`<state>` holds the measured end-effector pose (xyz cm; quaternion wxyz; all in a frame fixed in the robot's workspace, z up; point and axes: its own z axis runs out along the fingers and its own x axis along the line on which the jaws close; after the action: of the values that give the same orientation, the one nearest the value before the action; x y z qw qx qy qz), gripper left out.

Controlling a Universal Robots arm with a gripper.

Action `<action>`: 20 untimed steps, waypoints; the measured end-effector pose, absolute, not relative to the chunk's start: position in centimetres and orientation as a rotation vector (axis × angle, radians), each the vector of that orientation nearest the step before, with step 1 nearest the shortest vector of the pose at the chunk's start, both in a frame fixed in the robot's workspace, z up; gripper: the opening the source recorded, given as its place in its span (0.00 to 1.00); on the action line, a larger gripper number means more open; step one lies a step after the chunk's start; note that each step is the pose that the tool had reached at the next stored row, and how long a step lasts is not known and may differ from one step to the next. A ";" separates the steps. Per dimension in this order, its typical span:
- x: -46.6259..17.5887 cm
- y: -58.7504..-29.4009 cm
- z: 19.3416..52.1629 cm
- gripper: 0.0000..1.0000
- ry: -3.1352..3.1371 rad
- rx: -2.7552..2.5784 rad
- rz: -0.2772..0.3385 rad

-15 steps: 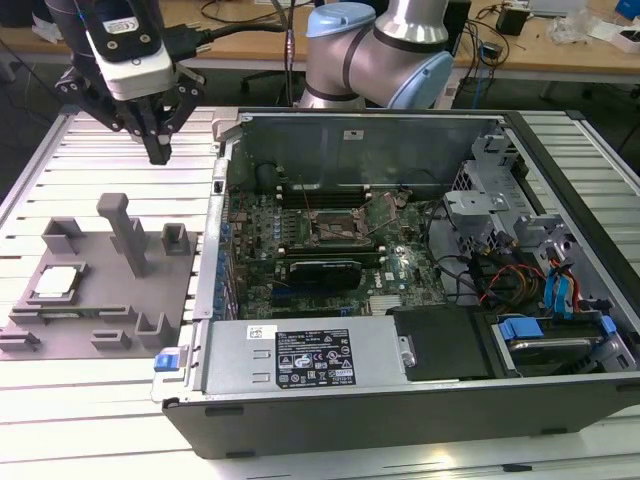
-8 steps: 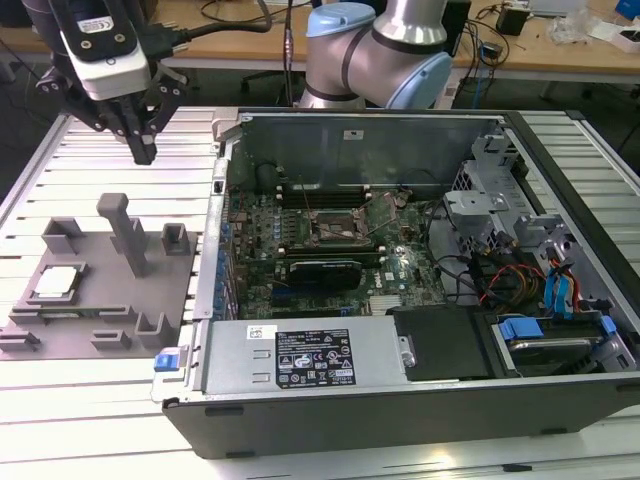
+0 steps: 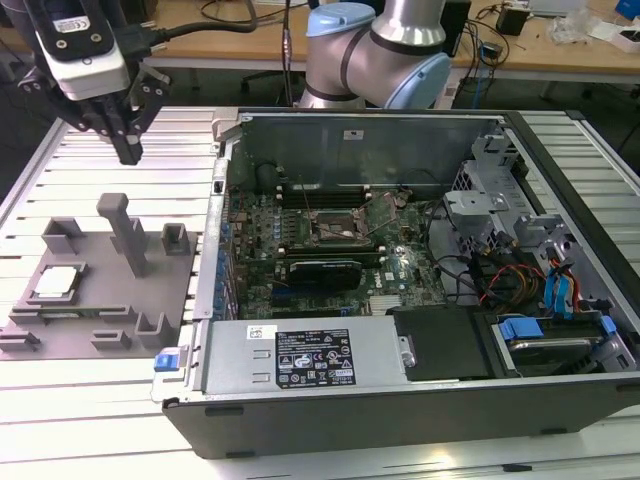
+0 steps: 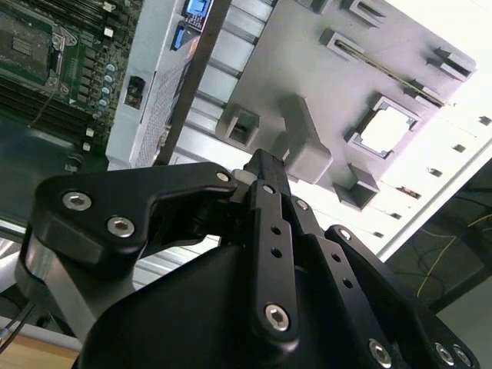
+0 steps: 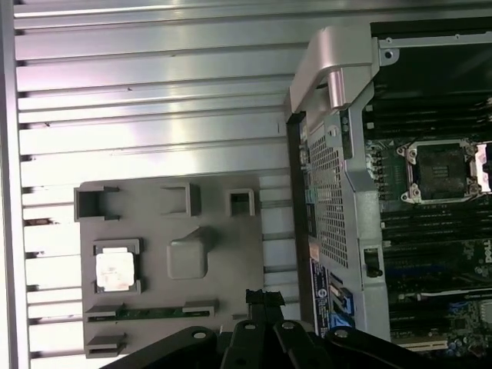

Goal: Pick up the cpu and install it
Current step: 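Reach for the cpu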

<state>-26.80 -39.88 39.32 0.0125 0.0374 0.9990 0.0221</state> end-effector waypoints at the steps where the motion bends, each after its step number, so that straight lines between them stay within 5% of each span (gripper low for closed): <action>1: -26.9 -39.9 39.3 0.11 3.114 0.117 0.069; 20: -30.2 -39.9 38.6 0.11 3.114 0.117 0.069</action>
<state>-30.23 -39.88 38.60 0.0125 0.0374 0.9990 0.0221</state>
